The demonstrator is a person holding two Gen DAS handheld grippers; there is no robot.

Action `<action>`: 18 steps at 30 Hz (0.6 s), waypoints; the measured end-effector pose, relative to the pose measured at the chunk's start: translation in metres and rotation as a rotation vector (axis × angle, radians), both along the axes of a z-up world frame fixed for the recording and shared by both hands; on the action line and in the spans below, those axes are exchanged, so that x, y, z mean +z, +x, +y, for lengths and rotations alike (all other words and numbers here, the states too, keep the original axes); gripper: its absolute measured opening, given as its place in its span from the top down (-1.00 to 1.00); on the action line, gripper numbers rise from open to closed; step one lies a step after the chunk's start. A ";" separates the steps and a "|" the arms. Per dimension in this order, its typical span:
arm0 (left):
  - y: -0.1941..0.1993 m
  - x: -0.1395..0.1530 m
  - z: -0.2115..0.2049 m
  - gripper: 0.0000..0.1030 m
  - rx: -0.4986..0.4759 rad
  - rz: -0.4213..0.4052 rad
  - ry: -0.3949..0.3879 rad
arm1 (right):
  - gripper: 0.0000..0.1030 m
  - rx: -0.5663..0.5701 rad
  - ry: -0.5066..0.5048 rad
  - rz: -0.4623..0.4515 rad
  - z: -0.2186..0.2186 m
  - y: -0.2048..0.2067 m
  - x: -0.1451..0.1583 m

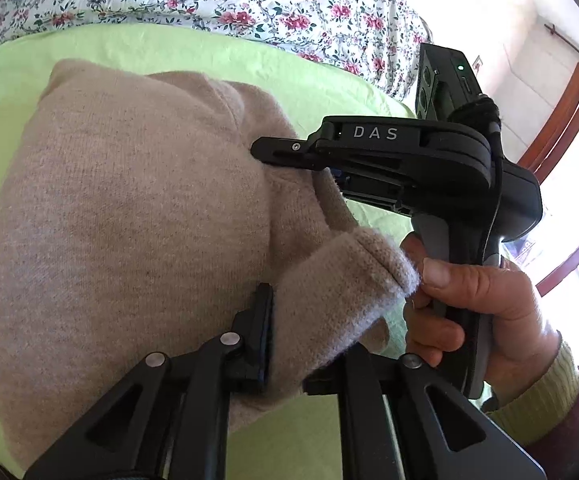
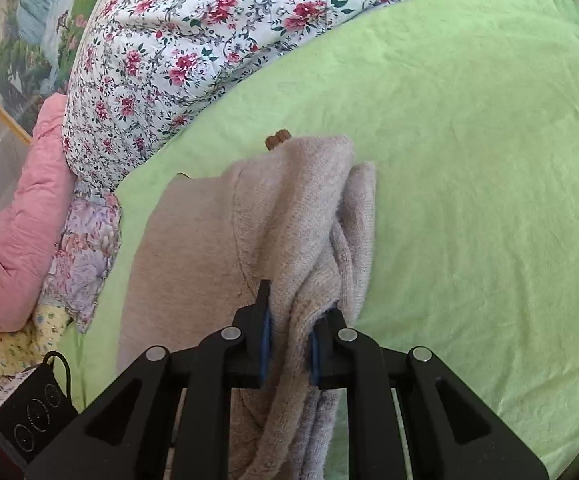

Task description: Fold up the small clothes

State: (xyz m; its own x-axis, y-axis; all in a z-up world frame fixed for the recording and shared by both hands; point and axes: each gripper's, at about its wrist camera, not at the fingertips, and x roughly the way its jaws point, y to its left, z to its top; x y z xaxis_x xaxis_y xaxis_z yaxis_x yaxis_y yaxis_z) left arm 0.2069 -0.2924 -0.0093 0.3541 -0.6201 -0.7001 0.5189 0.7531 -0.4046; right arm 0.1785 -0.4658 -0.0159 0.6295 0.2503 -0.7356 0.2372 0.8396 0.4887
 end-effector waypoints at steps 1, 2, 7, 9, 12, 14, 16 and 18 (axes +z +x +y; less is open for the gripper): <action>-0.001 0.002 0.003 0.70 -0.007 0.011 -0.005 | 0.63 0.002 -0.016 0.001 0.002 -0.001 0.001; -0.004 0.004 0.007 0.65 -0.011 0.019 -0.011 | 0.58 0.003 -0.032 0.004 0.004 -0.002 0.004; -0.016 0.019 0.033 0.57 -0.032 0.041 -0.045 | 0.26 -0.014 -0.055 -0.004 0.009 -0.018 0.014; -0.023 0.028 0.048 0.40 -0.037 0.024 -0.050 | -0.01 -0.027 -0.052 -0.008 0.009 -0.026 0.016; -0.028 0.040 0.072 0.12 -0.019 -0.010 -0.058 | -0.11 -0.041 -0.030 -0.007 0.008 -0.039 0.018; -0.024 0.045 0.085 -0.10 -0.003 -0.017 -0.058 | -0.21 -0.048 -0.010 0.000 0.008 -0.045 0.017; -0.017 0.048 0.101 -0.18 0.032 -0.019 -0.063 | -0.30 -0.050 0.004 0.008 0.008 -0.050 0.016; -0.006 0.048 0.115 -0.20 0.069 -0.012 -0.064 | -0.34 -0.050 0.009 0.012 0.009 -0.052 0.015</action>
State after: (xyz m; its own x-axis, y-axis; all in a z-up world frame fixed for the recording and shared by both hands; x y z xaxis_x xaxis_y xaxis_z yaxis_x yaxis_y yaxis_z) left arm 0.2008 -0.1773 0.0382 0.4052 -0.6372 -0.6556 0.4717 0.7600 -0.4471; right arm 0.1261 -0.4571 -0.0005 0.6325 0.2256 -0.7410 0.2847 0.8219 0.4933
